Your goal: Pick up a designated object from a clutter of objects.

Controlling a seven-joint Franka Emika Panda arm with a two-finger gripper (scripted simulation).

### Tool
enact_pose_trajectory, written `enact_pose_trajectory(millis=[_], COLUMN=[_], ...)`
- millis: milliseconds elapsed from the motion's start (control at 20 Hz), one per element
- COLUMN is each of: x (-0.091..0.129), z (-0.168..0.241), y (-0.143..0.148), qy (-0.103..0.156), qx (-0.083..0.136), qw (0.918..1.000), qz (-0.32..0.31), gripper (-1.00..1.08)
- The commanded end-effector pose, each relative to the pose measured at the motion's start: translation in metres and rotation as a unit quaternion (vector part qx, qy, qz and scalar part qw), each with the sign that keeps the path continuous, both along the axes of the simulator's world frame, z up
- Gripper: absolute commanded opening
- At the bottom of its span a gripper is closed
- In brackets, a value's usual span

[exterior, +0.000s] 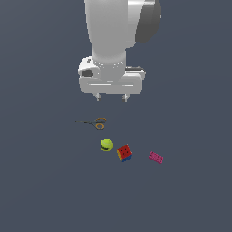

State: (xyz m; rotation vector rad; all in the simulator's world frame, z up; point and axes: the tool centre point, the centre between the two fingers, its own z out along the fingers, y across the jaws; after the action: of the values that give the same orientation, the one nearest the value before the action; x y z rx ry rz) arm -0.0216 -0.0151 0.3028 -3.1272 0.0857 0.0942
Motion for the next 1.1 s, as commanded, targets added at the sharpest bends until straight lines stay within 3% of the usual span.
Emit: enact_pose_trajectory(millis=[0,500,1050], x=[0.000,0.005,0.013], z=[0.000,0.018,0.006], y=[0.000,-0.025,-0.021], qy=[0.000,-0.019,-0.019], qx=[0.000,-0.016,-0.016], qw=[1.0000,0.9996,0.9997], qz=[0.000,-0.009,0.004], gripper=[1.00,1.00,1.00])
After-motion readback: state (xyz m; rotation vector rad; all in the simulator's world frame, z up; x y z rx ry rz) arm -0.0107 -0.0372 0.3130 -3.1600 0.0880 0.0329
